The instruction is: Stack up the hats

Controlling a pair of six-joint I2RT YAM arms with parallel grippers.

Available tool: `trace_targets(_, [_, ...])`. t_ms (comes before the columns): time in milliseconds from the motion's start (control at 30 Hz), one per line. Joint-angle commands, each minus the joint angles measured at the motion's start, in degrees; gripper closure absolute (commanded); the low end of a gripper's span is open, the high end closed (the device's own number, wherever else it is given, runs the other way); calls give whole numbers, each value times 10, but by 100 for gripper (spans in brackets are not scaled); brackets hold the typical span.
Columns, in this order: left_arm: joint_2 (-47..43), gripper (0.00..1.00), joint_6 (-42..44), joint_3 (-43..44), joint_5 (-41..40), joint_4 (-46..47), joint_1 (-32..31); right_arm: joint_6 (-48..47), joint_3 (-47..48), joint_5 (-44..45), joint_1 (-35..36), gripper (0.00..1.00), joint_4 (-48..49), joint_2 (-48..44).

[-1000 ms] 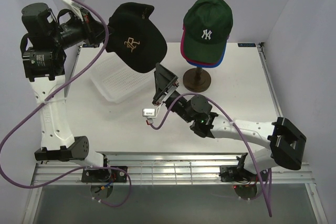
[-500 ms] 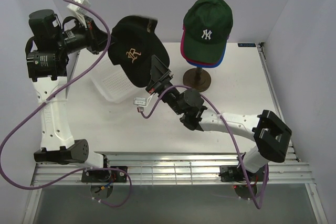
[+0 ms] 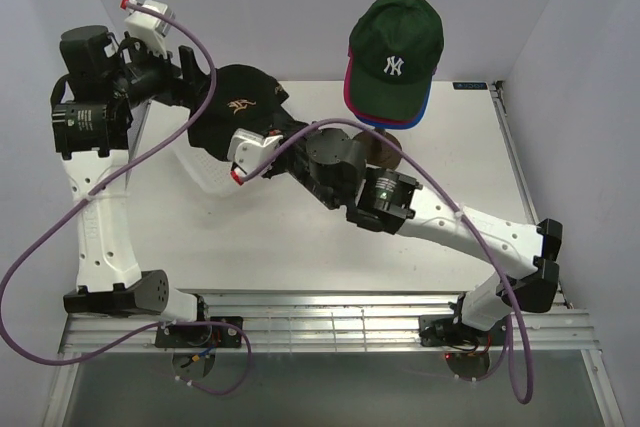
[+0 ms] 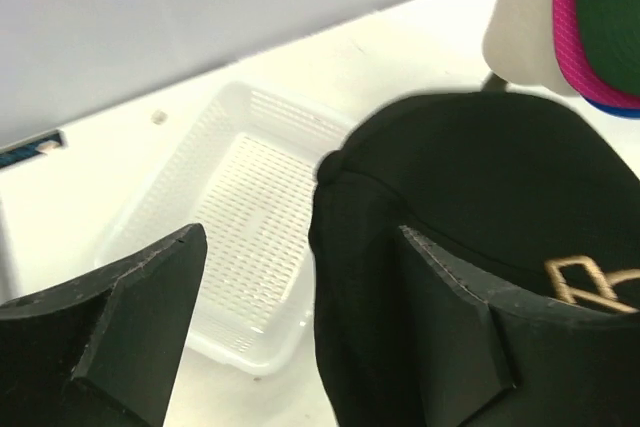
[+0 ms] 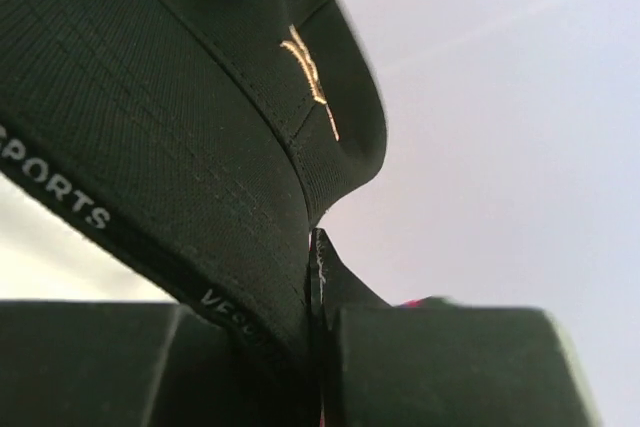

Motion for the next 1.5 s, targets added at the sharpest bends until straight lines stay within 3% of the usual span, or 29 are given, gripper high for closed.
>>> trace_targets(0, [-8,11,45,65,-71,-37,5,267,103,0,-1,92,-225,-28])
trace_targets(167, [-14,10,66,97,-101,-53,5,465,189,-33,-27,92,-406,19])
trace_targets(367, [-34,10,89,91,-78,-73,5,654,218,-215,-125,92,-461,43])
trace_targets(533, [-41,10,102,66,-63,-86,5,674,234,-105,-125,92,-451,38])
trace_targets(700, [-53,10,108,18,-7,-106,5,694,219,-100,-141,92,-385,6])
trace_targets(933, [-62,2,125,-43,82,-114,5,728,182,-112,-164,92,-296,-45])
trace_targets(1033, [-62,2,160,-48,181,-111,5,735,181,-126,-164,92,-284,-52])
trace_targets(1100, [-62,2,152,-54,254,-78,5,740,177,-153,-164,92,-279,-53])
trace_targets(1267, [-36,2,23,-73,313,97,2,761,163,-185,-164,92,-274,-58])
trace_targets(1467, [-20,2,-73,-116,250,227,-24,772,159,-207,-164,92,-259,-58])
